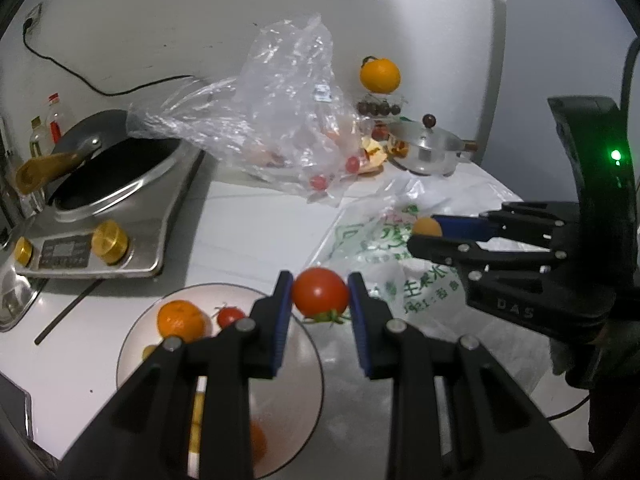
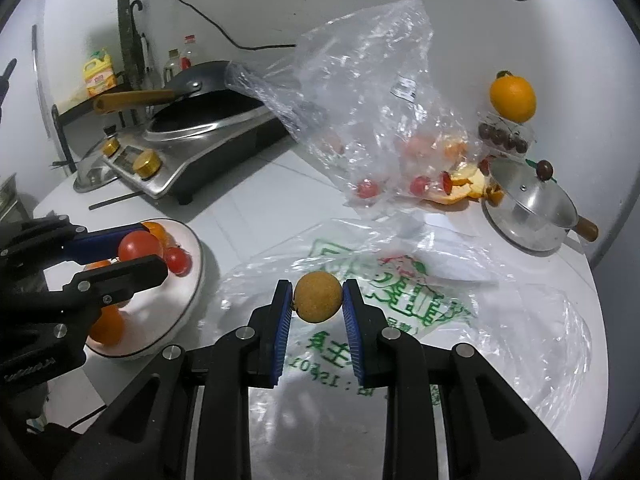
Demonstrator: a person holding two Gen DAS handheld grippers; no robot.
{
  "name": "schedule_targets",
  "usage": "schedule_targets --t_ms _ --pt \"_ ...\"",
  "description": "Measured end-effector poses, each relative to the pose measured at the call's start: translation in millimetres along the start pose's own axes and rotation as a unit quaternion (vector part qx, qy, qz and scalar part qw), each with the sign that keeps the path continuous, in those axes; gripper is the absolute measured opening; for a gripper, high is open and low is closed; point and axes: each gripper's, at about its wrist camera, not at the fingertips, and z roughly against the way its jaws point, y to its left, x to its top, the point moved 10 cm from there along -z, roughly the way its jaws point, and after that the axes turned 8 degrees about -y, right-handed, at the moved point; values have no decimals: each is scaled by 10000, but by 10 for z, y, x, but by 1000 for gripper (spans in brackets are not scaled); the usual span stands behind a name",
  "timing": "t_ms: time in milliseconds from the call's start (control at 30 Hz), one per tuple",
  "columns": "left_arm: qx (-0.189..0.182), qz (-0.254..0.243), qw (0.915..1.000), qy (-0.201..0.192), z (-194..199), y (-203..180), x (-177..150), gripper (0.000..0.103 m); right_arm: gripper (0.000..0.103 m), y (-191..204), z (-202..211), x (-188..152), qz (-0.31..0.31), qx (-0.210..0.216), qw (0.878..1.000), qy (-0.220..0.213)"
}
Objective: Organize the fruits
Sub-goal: 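Lift and carry the tomato and yellow fruit over the white plate with both grippers, then lower the red tomato onto the plate and open the left gripper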
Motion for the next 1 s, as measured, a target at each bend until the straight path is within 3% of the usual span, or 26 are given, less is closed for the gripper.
schedule_targets --t_ms 433,1000 --pt "179 186 9995 180 97 299 -306 29 28 368 33 -85 111 136 9998 59" --pt "207 329 9977 559 -119 542 -691 29 28 612 -67 -177 232 278 9991 211"
